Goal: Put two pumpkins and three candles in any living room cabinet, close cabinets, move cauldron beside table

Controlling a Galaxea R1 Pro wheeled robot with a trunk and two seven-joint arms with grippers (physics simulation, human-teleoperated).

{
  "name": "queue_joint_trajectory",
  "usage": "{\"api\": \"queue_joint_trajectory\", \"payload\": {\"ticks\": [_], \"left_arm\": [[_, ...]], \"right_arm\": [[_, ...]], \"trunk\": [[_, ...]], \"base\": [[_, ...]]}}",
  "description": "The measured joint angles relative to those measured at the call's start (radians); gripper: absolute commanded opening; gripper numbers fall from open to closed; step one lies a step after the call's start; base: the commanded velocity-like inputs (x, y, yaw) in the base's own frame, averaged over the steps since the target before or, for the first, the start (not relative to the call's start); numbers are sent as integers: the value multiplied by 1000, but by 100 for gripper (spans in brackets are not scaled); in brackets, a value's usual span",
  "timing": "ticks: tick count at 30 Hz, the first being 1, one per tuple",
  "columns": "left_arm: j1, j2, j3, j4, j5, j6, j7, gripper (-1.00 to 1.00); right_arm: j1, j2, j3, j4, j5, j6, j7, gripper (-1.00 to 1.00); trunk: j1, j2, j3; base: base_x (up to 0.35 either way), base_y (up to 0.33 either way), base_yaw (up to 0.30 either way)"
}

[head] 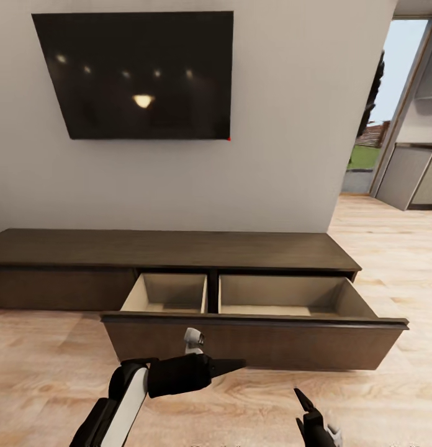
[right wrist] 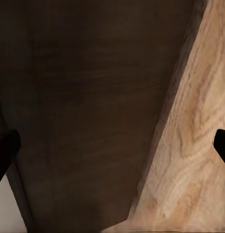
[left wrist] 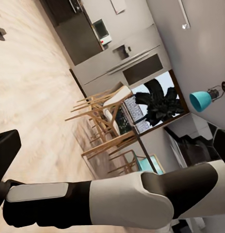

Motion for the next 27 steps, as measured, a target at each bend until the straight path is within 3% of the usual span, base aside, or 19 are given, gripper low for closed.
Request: {"api": "queue_joint_trajectory", "payload": {"ticks": [9,13,17,19,21,24,27], "left_arm": [[0,1,0,0,0,0,0,100],[0,1,1,1,3,0,0,100],[0,1,1,2,3,0,0,100],[0,-1,1,2,2,0,0,100],[0,-1,0,2,2,0,0,100],[0,-1,0,1,2,0,0,100],[0,-2,0,0,1,0,0,100]], "right_arm": [[0,-1,3,4,5,-60,2,100],[0,-1,17,5,40,-70,-1,100],[0,-2,24,19,59,-67,-58,100],[0,-2,33,20,92,-64,-133,100],[0,-2,60,19,166,-69,-190,100],[0,-1,80,20,236,-94,-220,100],[0,-2,84,21,254,-150,-226,100]], "trunk": [[-34,63,28],[-50,91,41],[-65,119,53],[-73,133,60],[-81,147,66],[-92,168,75],[-104,189,85]], "base": [[-243,199,0],[-88,63,0],[-17,12,0],[-4,3,0],[-1,1,0],[0,0,0],[0,0,0]]}}
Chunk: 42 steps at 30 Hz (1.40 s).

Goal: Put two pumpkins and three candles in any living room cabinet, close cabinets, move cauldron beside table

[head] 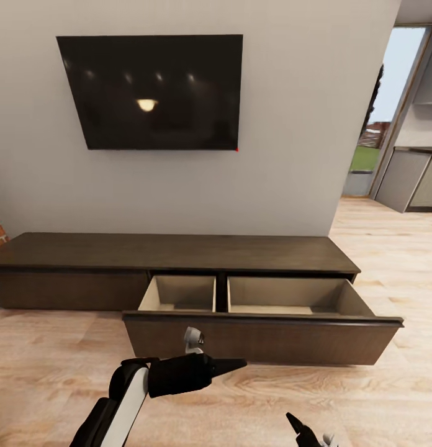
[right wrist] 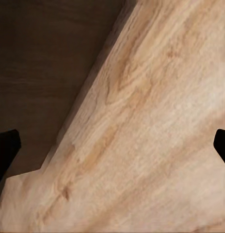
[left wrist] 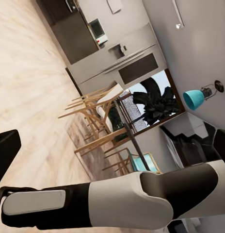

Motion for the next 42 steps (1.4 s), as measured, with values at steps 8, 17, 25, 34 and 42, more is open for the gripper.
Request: {"api": "queue_joint_trajectory", "payload": {"ticks": [8,17,25,34,42], "left_arm": [[0,-1,0,0,0,0,0,100],[0,-3,-2,0,-1,0,0,100],[0,-2,-2,0,-1,-1,0,100],[-1,3,0,1,0,-1,0,100],[-1,4,1,9,-9,-1,0,100]], "right_arm": [[0,-1,3,0,12,-54,0,100],[0,-1,3,1,14,-56,-2,100],[0,-1,4,0,15,-58,1,100],[0,0,4,0,13,-59,-5,100],[0,0,4,1,13,-113,-10,100]], "trunk": [[-31,56,25],[-65,119,53],[-96,175,78],[-130,238,107],[-161,294,132]], "base": [[0,0,0],[0,0,0],[0,0,0],[0,0,0],[0,0,0]]}}
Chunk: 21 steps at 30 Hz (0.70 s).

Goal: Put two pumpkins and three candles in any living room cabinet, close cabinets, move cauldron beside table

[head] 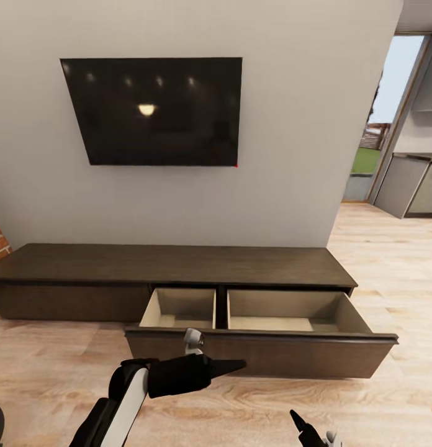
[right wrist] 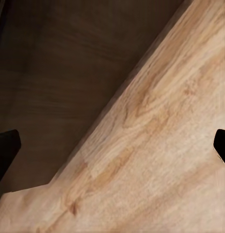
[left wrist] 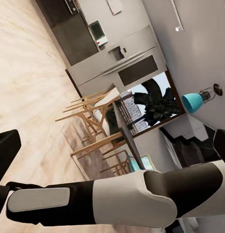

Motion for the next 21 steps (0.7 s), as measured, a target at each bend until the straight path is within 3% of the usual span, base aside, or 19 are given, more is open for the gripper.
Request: {"api": "queue_joint_trajectory", "payload": {"ticks": [5,12,16,21], "left_arm": [[-1,3,2,9,-14,0,25,100],[-6,17,7,51,-20,0,112,100],[-20,47,10,93,-21,-1,150,100],[-23,117,16,200,-26,-8,161,100]], "right_arm": [[0,0,0,1,1,-14,-2,100],[0,0,0,1,1,-50,-4,100],[0,0,0,1,1,-56,-4,100],[0,0,0,1,1,-58,-4,100]], "trunk": [[-19,35,16],[-46,84,38],[-61,112,50],[-81,147,66]], "base": [[0,0,0],[0,0,0],[0,0,0],[0,0,0]]}}
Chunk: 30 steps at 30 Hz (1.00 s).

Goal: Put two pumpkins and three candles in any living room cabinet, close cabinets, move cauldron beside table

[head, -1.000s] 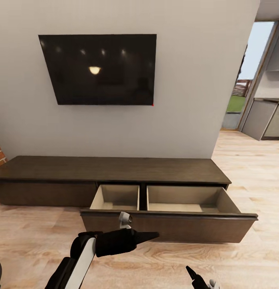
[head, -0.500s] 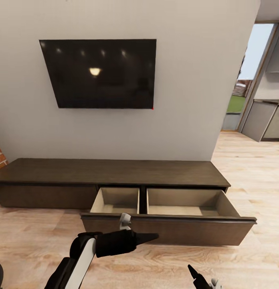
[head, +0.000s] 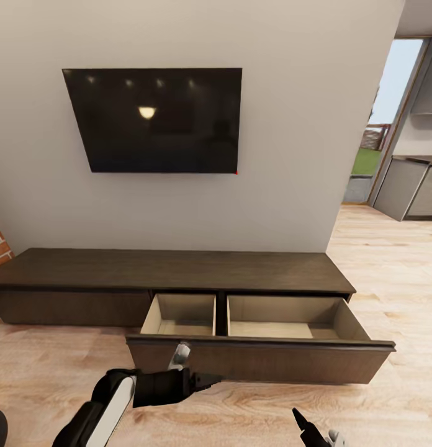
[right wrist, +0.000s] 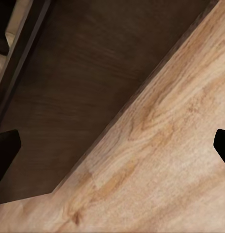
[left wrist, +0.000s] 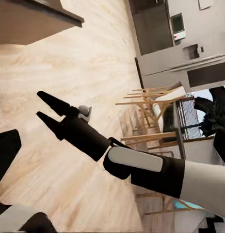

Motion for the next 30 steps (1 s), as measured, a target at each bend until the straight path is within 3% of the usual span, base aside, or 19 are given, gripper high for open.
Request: {"api": "queue_joint_trajectory", "payload": {"ticks": [4,9,13,23,30], "left_arm": [[0,43,2,90,-2,-4,45,100],[0,91,4,126,1,-5,167,100],[1,111,5,165,3,-5,236,100],[4,118,24,203,7,-8,450,100],[5,118,53,289,3,-48,518,100]], "right_arm": [[0,0,0,0,0,-1,0,100],[0,0,1,0,1,-2,0,100],[0,0,1,1,20,-6,-2,100],[0,1,1,20,53,-100,-37,100],[0,2,2,22,55,-107,-40,100]], "trunk": [[-15,28,13],[-35,63,28],[-50,91,41],[-88,161,72],[-115,210,94]], "base": [[0,0,0],[0,0,0],[0,0,0],[0,0,0],[0,0,0]]}}
